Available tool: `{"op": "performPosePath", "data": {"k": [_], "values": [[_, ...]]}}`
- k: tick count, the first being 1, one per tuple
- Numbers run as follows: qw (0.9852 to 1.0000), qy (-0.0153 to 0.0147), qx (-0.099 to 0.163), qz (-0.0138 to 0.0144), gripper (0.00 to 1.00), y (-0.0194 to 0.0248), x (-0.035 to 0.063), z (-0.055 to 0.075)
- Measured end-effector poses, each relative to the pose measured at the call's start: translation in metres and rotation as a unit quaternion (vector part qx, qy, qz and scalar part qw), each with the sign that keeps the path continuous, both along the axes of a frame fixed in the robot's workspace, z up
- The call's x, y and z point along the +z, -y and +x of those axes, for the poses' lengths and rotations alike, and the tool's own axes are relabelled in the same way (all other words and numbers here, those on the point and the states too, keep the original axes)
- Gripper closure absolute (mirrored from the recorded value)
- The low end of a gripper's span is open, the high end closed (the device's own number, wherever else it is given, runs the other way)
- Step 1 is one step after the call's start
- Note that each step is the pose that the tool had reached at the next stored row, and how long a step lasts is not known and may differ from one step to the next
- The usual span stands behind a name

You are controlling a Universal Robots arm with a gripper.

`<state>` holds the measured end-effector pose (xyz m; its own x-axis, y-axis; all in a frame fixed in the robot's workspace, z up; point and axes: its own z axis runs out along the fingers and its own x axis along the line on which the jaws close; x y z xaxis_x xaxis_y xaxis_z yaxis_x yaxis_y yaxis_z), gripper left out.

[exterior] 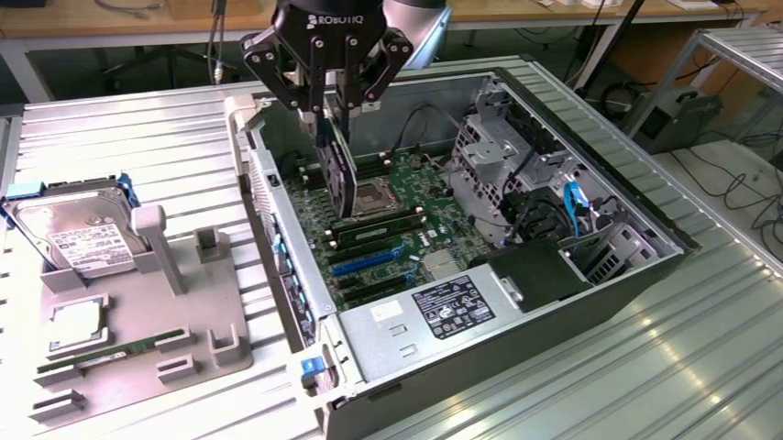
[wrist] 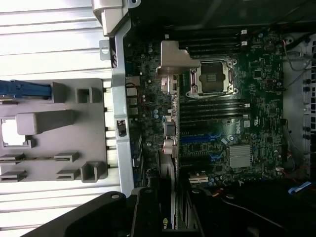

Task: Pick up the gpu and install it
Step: 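Pick up the gpu and move the gpu toward the slot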

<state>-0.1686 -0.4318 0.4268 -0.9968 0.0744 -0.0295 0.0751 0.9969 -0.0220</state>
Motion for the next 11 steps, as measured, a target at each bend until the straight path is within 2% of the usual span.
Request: {"op": "performPosePath", "data": {"k": [11], "values": [[1.0,0.0,0.0,-0.0001,0.74,-0.0017,-0.0001,0.0083]]}}
